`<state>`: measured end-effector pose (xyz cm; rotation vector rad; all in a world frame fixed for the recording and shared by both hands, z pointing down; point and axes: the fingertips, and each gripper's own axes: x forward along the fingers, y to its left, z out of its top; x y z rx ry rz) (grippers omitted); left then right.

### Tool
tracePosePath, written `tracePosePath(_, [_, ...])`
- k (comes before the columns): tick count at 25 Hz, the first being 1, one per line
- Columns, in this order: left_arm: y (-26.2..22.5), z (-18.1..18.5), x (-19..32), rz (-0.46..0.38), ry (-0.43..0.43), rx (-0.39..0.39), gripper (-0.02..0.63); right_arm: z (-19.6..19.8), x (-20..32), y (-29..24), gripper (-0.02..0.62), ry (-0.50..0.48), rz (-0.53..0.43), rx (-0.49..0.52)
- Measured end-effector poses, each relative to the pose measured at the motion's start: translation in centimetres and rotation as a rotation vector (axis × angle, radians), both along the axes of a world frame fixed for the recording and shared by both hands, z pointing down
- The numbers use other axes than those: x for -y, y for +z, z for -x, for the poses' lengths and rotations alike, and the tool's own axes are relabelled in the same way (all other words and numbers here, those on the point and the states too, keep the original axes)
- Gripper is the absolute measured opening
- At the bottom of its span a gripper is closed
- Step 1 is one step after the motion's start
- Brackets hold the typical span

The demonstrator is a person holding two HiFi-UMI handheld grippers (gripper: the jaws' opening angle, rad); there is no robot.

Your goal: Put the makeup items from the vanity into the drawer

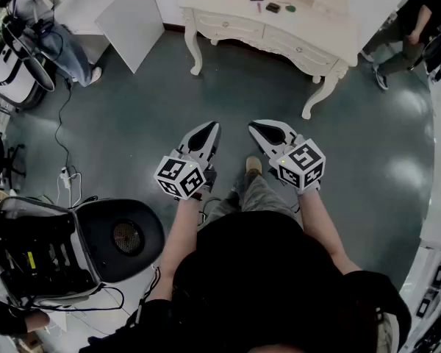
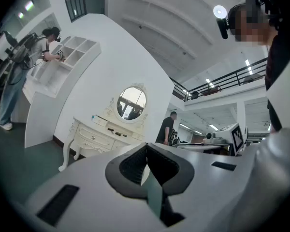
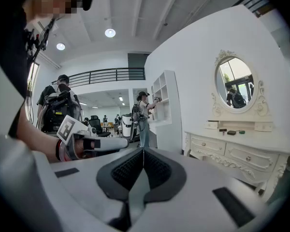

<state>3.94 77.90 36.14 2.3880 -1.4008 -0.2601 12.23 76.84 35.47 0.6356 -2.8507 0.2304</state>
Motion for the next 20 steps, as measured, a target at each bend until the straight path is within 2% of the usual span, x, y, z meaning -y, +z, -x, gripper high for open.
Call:
tracePosePath(6, [0.2, 1.6, 1.1, 0.016, -0.014, -0.016, 0.014, 1.4, 1.0, -0.1, 0.025, -0.005, -0.002, -0.007])
tracePosePath(13, [0.8, 1.4, 3.6, 0.049, -0.002, -0.028, 0.015, 1.3, 3.4, 0.4, 0.025, 0.002, 0.026, -0.011])
tracePosePath(20, [1.2, 2.7, 9.3, 0.080, -0.007, -0.026, 0.014, 2.1, 10.3, 0.4, 0.025, 0.033, 0.068, 0.030])
